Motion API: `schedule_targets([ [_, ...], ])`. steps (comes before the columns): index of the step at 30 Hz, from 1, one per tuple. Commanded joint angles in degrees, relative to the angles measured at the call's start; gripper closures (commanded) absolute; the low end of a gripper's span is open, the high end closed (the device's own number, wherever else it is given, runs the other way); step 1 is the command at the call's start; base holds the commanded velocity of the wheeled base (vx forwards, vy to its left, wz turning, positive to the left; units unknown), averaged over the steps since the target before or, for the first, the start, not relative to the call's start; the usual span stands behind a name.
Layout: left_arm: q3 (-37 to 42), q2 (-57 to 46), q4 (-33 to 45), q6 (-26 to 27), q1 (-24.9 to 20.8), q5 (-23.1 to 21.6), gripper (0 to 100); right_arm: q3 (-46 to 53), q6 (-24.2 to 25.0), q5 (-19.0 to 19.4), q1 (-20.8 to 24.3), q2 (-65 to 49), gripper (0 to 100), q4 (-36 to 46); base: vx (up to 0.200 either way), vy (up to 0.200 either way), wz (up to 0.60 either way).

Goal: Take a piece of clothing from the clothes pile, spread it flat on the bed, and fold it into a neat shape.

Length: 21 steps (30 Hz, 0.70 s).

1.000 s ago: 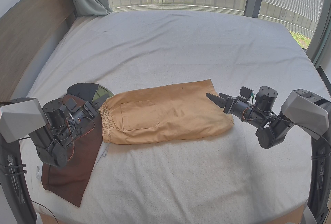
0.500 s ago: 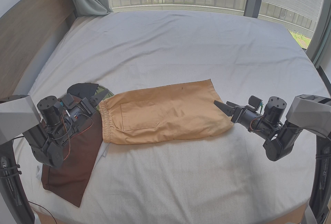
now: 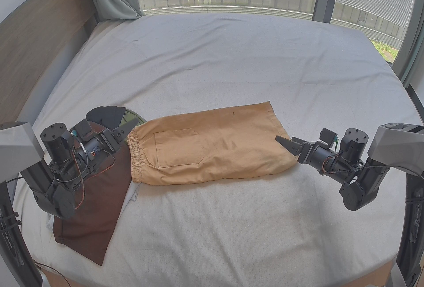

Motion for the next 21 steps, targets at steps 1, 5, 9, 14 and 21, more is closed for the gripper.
schedule_targets([
  [1,1.21,-0.16,-0.01,2.05,-0.08,-0.07,0,0.87,-0.03,0.03,0.0,0.55,0,-0.01,0.0,0.0,0.0],
  [5,2.27,-0.16,-0.01,4.6,-0.08,-0.16,0,2.01,-0.12,0.03,-0.09,0.64,0,0.08,0.0,0.0,0.0],
  [9,2.8,0.02,-0.01,6.54,-0.08,-1.3,0,2.19,-0.12,0.03,0.17,2.66,0,0.17,0.0,0.0,0.0],
  [14,2.8,0.28,-0.01,7.5,0.01,-1.39,0,2.54,-0.74,-0.06,0.52,5.3,0,-0.01,0.0,0.0,0.0],
  [21,2.8,0.28,-0.01,7.5,0.01,-1.39,0,2.45,-1.0,-0.15,1.14,8.02,0,0.08,0.0,0.0,0.0],
])
